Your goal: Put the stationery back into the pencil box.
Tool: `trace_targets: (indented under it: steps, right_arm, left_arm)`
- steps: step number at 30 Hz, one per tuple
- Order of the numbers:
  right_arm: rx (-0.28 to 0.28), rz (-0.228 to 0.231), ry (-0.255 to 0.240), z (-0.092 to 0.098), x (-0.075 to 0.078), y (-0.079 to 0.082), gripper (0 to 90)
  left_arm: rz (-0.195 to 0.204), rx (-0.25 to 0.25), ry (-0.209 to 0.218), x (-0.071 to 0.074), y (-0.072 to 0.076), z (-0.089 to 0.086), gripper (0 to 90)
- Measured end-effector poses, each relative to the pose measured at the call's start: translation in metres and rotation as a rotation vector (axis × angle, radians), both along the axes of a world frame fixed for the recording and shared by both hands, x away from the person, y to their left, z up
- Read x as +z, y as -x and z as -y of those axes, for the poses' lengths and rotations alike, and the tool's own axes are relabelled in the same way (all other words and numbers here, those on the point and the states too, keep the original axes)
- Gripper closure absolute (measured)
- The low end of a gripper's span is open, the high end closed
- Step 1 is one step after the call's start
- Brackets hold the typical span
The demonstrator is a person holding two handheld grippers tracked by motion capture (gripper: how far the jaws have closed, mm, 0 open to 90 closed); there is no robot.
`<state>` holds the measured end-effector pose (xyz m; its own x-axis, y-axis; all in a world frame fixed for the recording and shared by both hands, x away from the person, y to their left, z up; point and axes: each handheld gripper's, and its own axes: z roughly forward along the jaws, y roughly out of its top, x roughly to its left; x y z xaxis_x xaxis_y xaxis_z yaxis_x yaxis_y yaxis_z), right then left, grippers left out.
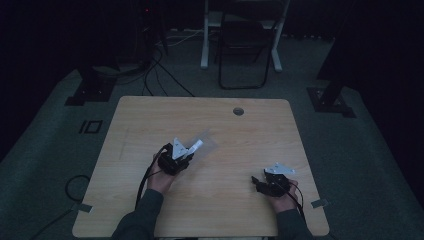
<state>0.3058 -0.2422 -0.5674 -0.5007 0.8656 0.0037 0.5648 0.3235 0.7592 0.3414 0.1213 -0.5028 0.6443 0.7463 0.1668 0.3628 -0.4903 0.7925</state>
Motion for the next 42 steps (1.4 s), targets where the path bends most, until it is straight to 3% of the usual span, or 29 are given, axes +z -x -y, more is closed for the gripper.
trace_targets:
  steps: [13,42]
  right_arm:
    - [0.0,0.0,0.0,0.0,0.0,0.0,38.5]
    - [-0.002,-0.002,-0.001,0.0,0.0,0.001,38.5]
  left_arm:
    - [0.014,0.011,-0.011,0.0,-0.005,0.004,71.1]
    - [0.004,0.046,-0.025,-0.012,-0.018,0.012,71.1]
